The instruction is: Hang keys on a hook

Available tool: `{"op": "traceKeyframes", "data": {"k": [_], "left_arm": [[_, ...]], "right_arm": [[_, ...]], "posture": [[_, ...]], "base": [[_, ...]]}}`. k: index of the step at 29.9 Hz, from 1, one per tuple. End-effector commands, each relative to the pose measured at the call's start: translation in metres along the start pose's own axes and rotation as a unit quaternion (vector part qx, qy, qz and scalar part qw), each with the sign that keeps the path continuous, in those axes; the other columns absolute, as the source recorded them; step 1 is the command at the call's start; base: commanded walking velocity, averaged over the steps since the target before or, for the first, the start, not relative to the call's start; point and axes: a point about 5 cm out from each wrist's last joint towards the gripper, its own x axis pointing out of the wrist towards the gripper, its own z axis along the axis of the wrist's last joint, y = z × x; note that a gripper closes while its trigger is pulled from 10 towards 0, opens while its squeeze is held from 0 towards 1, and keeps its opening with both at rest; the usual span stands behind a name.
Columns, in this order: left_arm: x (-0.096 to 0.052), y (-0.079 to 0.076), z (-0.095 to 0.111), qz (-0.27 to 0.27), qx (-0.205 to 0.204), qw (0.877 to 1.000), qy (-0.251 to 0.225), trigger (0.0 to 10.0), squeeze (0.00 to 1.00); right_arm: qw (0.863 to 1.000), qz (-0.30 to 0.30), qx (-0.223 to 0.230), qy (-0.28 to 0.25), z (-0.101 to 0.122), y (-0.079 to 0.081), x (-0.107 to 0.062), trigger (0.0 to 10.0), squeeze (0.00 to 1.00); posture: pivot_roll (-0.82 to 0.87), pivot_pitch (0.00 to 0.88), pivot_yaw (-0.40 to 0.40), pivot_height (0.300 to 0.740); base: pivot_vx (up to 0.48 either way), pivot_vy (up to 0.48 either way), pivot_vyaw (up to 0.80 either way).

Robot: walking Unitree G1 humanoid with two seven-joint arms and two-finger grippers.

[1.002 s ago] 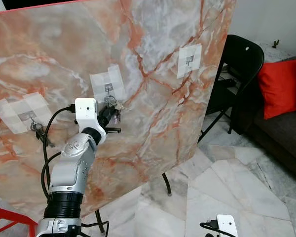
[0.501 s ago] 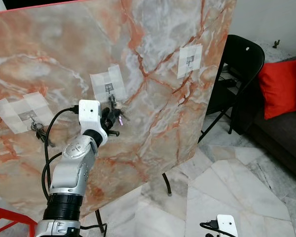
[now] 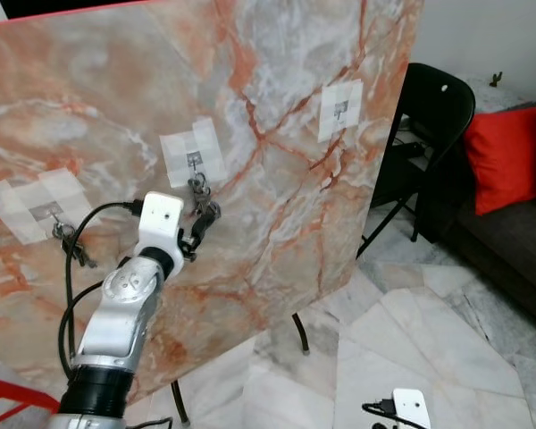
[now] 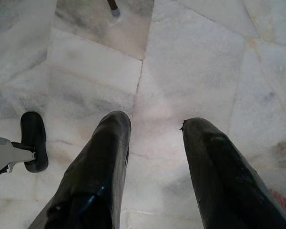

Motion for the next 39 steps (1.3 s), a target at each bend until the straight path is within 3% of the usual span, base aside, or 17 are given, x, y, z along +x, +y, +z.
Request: {"op": "traceKeyframes", "data": {"k": [1, 2, 4, 6, 9, 11, 12, 15, 17, 19, 20, 21, 23, 25, 30, 39], "left_arm": [[-0.008, 0.002, -0.021, -0.002, 0.011, 1.0, 0.026, 10.0, 0.0], [-0.008, 0.002, -0.021, -0.002, 0.011, 1.0, 0.026, 10.0, 0.0], [-0.015, 0.001, -0.041, -0.002, 0.019, 0.998, 0.053, 10.0, 0.0], [-0.029, 0.0, -0.075, -0.005, 0.032, 0.994, 0.105, 10.0, 0.0], [-0.038, 0.002, -0.094, 0.007, 0.02, 0.991, 0.133, 10.0, 0.0], [-0.051, 0.004, -0.123, 0.02, 0.016, 0.984, 0.177, 10.0, 0.0], [-0.051, 0.004, -0.123, 0.02, 0.016, 0.984, 0.177, 10.0, 0.0], [-0.065, 0.003, -0.156, 0.039, 0.0, 0.969, 0.244, 10.0, 0.0], [-0.084, -0.002, -0.186, 0.051, -0.011, 0.946, 0.319, 10.0, 0.0], [-0.088, -0.003, -0.191, 0.052, -0.015, 0.942, 0.331, 10.0, 0.0], [-0.101, -0.01, -0.205, 0.059, -0.036, 0.926, 0.37, 10.0, 0.0], [-0.106, -0.012, -0.209, 0.061, -0.042, 0.921, 0.383, 10.0, 0.0], [-0.126, -0.024, -0.226, 0.044, -0.027, 0.897, 0.44, 10.0, 0.0], [-0.131, -0.028, -0.229, 0.045, -0.032, 0.892, 0.448, 10.0, 0.0], [-0.127, -0.029, -0.227, 0.051, -0.035, 0.897, 0.438, 10.0, 0.0], [-0.127, -0.037, -0.229, 0.037, -0.027, 0.895, 0.444, 10.0, 0.0]], "right_arm": [[1.0, -0.002, -0.004, 0.003, -0.001, -0.001, 0.0, 10.0, 0.0], [1.0, -0.002, -0.004, 0.003, -0.001, -0.001, 0.0, 10.0, 0.0], [1.0, -0.001, -0.006, 0.004, -0.001, -0.001, 0.0, 10.0, 0.0], [1.0, -0.002, -0.006, 0.004, -0.001, -0.001, 0.0, 10.0, 0.0], [1.0, -0.003, -0.005, 0.004, -0.001, -0.001, 0.0, 10.0, 0.0], [1.0, -0.005, -0.001, 0.005, -0.002, -0.002, 0.0, 10.0, 0.0], [1.0, -0.005, -0.001, 0.005, -0.002, -0.002, 0.0, 10.0, 0.0], [1.0, -0.005, -0.003, 0.008, -0.002, -0.001, 0.0, 10.0, 0.0], [1.0, -0.004, 0.0, 0.009, -0.003, -0.001, 0.0, 10.0, 0.0], [1.0, -0.004, 0.002, 0.009, -0.003, 0.0, 0.0, 10.0, 0.0], [1.0, -0.006, 0.006, 0.008, -0.003, 0.0, 0.0, 10.0, 0.0], [1.0, -0.007, 0.008, 0.007, -0.003, 0.0, 0.0, 10.0, 0.0], [1.0, -0.007, 0.011, 0.008, -0.003, 0.002, 0.0, 10.0, 0.0], [1.0, -0.007, 0.017, 0.007, -0.004, 0.002, 0.0, 10.0, 0.0], [1.0, -0.01, 0.02, 0.007, -0.004, 0.002, 0.0, 10.0, 0.0], [1.0, -0.001, -0.012, 0.012, -0.005, 0.002, 0.0, 10.0, 0.0]], "posture": [[0.07, 0.0, -0.036, 0.722], [0.07, 0.0, -0.036, 0.722], [0.07, 0.0, -0.035, 0.722], [0.06, 0.0, -0.029, 0.722], [0.05, 0.0, -0.027, 0.722], [0.06, 0.0, -0.028, 0.722], [0.06, 0.0, -0.028, 0.722], [0.06, 0.0, -0.026, 0.722], [0.04, 0.0, -0.017, 0.722], [0.04, 0.0, -0.017, 0.722], [0.04, 0.0, -0.012, 0.722], [0.04, 0.0, -0.011, 0.722], [0.01, 0.0, -0.003, 0.722], [0.0, 0.0, 0.003, 0.722], [0.01, 0.0, 0.004, 0.722], [0.0, 0.0, 0.004, 0.722]], "base": [[0.0, 0.0, 0.0], [0.0, 0.0, 0.0], [0.0, 0.0, 0.0], [0.0, 0.0, 0.0], [0.0, 0.0, 0.0], [0.0, 0.0, 0.0], [0.0, 0.0, 0.0], [0.0, 0.0, 0.0], [0.0, 0.0, 0.0], [0.0, 0.0, 0.0], [0.0, 0.0, 0.0], [0.0, 0.0, 0.0], [0.0, 0.0, 0.0], [0.0, 0.0, 0.0], [0.0, 0.0, 0.0], [0.0, 0.0, 0.0]]}}
